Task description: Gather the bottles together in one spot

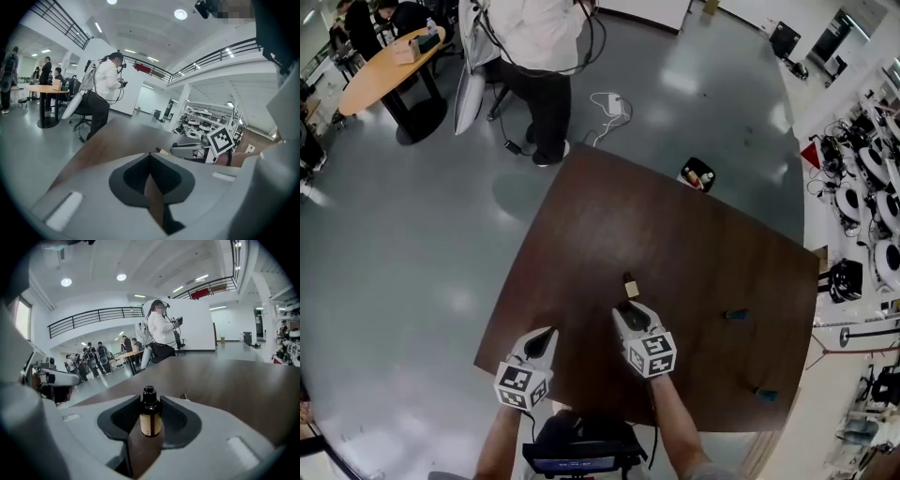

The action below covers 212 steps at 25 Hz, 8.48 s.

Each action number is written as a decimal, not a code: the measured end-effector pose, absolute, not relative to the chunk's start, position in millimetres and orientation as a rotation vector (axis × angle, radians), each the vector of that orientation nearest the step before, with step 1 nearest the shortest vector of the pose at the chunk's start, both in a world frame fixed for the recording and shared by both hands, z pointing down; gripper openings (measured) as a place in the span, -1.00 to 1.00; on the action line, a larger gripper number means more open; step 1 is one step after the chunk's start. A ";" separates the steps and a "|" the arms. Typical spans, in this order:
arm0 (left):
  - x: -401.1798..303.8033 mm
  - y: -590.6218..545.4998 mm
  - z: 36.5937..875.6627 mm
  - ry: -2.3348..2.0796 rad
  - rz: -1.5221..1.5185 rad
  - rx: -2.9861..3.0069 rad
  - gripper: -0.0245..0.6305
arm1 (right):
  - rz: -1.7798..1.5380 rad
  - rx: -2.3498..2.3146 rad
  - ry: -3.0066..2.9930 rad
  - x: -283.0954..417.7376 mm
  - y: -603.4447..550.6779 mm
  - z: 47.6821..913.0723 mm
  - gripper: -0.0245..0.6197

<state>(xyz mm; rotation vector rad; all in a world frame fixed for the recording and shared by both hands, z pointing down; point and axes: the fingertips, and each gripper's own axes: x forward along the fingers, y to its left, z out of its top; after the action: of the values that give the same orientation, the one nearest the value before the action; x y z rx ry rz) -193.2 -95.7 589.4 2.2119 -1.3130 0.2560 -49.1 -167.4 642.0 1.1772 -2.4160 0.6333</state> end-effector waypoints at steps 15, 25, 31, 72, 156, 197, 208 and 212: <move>-163.5 -65.6 588.5 -1.207 0.313 2.294 -0.92 | 0.536 1.295 -2.530 -33.5 -91.8 635.6 -0.51; -160.7 -48.2 600.2 -1.185 0.321 2.327 -0.92 | 0.533 1.312 -2.532 -36.2 -56.2 652.7 -0.51; -155.7 -40.8 607.5 -1.166 0.324 2.338 -0.92 | 0.491 1.281 -2.537 -43.0 -48.6 656.1 -0.51; -145.6 -23.2 609.3 -1.156 0.336 2.342 -0.92 | 0.510 1.348 -2.532 -19.9 -13.6 655.9 -0.16; -152.7 -143.6 602.9 -1.285 0.270 2.277 -0.92 | 0.590 1.211 -2.252 -9.9 -234.4 679.9 -0.69; -161.2 -151.2 614.5 -1.266 0.290 2.241 -0.92 | 0.658 1.107 -2.134 -13.1 -231.4 703.1 -0.46; -153.8 -148.6 614.5 -1.235 0.294 2.254 -0.92 | 0.632 1.174 -2.158 0.3 -224.9 693.6 -0.46; -152.4 -146.8 615.4 -1.230 0.299 2.258 -0.92 | 0.638 1.198 -2.168 5.9 -220.4 690.0 -0.46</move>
<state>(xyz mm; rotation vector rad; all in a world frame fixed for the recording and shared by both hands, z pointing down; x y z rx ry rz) -152.4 -146.8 615.4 2.2579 -1.2300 0.2992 5.9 -220.4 690.0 1.1985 -2.1680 0.6380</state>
